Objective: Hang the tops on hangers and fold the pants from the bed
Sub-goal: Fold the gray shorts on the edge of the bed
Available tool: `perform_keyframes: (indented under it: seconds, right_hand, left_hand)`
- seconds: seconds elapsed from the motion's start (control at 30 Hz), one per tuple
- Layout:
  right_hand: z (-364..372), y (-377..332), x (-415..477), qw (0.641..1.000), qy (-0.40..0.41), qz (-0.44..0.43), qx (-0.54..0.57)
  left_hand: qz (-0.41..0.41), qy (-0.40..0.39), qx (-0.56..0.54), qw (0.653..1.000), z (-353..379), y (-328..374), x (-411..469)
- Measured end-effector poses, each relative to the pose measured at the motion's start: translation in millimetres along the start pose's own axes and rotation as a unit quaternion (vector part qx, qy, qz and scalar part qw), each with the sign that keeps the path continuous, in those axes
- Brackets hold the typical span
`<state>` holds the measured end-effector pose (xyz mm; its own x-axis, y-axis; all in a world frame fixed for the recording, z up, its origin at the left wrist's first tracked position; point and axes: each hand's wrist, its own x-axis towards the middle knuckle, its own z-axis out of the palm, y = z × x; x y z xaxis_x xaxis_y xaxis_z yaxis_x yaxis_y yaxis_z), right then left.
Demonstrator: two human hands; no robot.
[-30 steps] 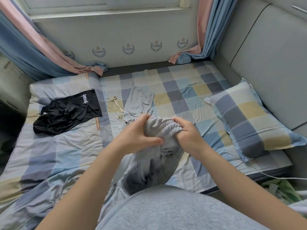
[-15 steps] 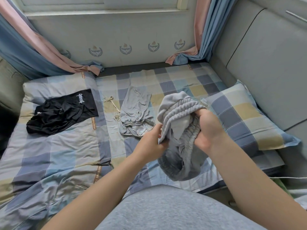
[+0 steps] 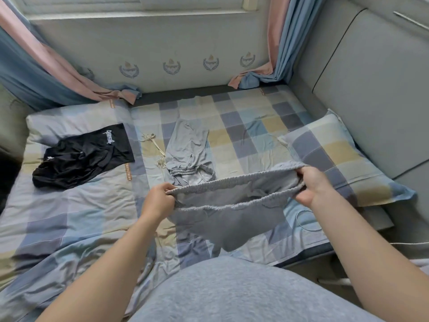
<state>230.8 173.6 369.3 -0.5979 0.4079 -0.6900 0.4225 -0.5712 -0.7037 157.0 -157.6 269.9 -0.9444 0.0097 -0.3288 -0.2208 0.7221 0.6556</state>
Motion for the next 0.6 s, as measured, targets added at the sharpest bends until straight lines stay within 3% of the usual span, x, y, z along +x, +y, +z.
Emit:
perform_keyframes:
  seconds: [0.07, 0.17, 0.27, 0.4, 0.5, 0.6]
  right_hand:
    - [-7, 13, 11, 0.998, 0.019, -0.011, -0.05]
    - [-12, 24, 22, 0.981, 0.036, -0.099, -0.165]
    - [-8, 24, 24, 0.941, 0.005, -0.167, -0.295]
    - [-12, 20, 32, 0.887, -0.01, -0.197, -0.418]
    - [-23, 21, 41, 0.824, -0.009, -0.165, -0.543]
    - [-28, 25, 45, 0.746, 0.03, -0.186, -0.639]
  left_hand:
    - [-0.002, -0.017, 0.009, 1.0, -9, -3, 5]
    - [0.001, -0.052, 0.059, 0.997, -15, -6, 7]
    - [-0.019, -0.066, 0.068, 0.995, -15, -9, 7]
    - [-0.035, -0.021, 0.027, 0.999, -18, -17, 10]
    - [-0.041, 0.024, 0.045, 0.998, -24, -24, 10]
    - [-0.054, 0.031, 0.078, 0.995, -30, -25, 9]
